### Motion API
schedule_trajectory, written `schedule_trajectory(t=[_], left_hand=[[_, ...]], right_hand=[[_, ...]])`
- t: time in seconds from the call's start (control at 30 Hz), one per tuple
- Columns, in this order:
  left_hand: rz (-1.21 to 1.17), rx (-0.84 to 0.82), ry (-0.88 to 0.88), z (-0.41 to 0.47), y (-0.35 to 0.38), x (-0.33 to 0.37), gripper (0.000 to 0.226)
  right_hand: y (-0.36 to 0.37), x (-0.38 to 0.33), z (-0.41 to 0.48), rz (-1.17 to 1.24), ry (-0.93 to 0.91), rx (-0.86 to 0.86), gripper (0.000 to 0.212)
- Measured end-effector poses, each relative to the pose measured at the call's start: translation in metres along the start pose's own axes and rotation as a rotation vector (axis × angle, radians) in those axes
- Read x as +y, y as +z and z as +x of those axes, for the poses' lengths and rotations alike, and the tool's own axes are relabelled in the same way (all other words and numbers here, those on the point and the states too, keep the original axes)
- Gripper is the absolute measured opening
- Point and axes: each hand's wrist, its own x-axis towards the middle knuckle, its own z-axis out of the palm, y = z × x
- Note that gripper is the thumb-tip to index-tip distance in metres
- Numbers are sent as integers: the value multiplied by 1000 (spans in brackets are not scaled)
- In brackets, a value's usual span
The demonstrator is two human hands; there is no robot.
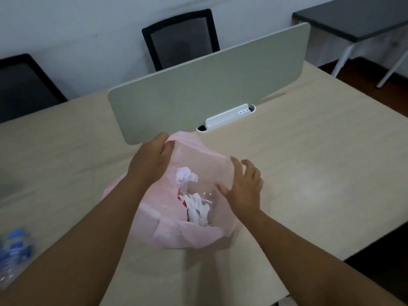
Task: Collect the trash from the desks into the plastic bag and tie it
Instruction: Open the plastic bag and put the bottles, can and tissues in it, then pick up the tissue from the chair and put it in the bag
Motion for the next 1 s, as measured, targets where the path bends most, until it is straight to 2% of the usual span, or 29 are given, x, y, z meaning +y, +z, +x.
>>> schedule_trajectory(t=[0.03, 0.07, 0.1, 0.17, 0.2, 0.23, 0.3, 0.37, 0.53, 0.6, 0.63, 0.73, 0.8, 0.93, 1.0], left_hand=[[-13, 7, 12, -5, -4, -3, 25], [-26, 12, 25, -9, -7, -5, 27], [-39, 18, 41, -14, -9, -7, 30], [-63, 30, 81, -21, -12, -11, 36], [-74, 37, 96, -23, -13, -12, 37], [-82, 43, 106, -25, -13, -13, 36], [-94, 44, 115, -26, -10, -11, 36], [-110, 27, 110, -25, -5, -4, 34], [-213, -22, 120, -22, 25, 41, 35], [-275, -47, 163, -25, 42, 66, 35], [-297, -67, 182, -27, 50, 79, 34], [-322, -145, 206, -37, 78, 116, 33], [-329, -175, 221, -52, 93, 137, 37], [-107, -215, 309, -97, 115, 159, 33], [17, -243, 366, -121, 122, 160, 27]], right_hand=[[3, 10, -4, -25, 171, 33, 95], [6, 20, -8, -12, 333, -15, 97], [10, 29, -9, 17, 465, -105, 89], [13, 40, -10, 124, 603, -262, 43], [12, 43, -10, 211, 604, -261, 21], [10, 45, -11, 292, 568, -208, 19], [-2, 51, -11, 375, 544, -69, 27], [-25, 63, -7, 326, 565, 29, 26], [-101, 105, 1, 330, 622, 178, 21], [-135, 116, 0, 387, 605, 96, 19], [-152, 119, -3, 371, 590, 10, 27], [-199, 129, -28, 129, 501, -176, 62], [-221, 130, -56, -70, 402, -205, 68], [-252, 122, -118, -395, 211, -323, 73], [-262, 117, -145, -460, 201, -420, 71]])
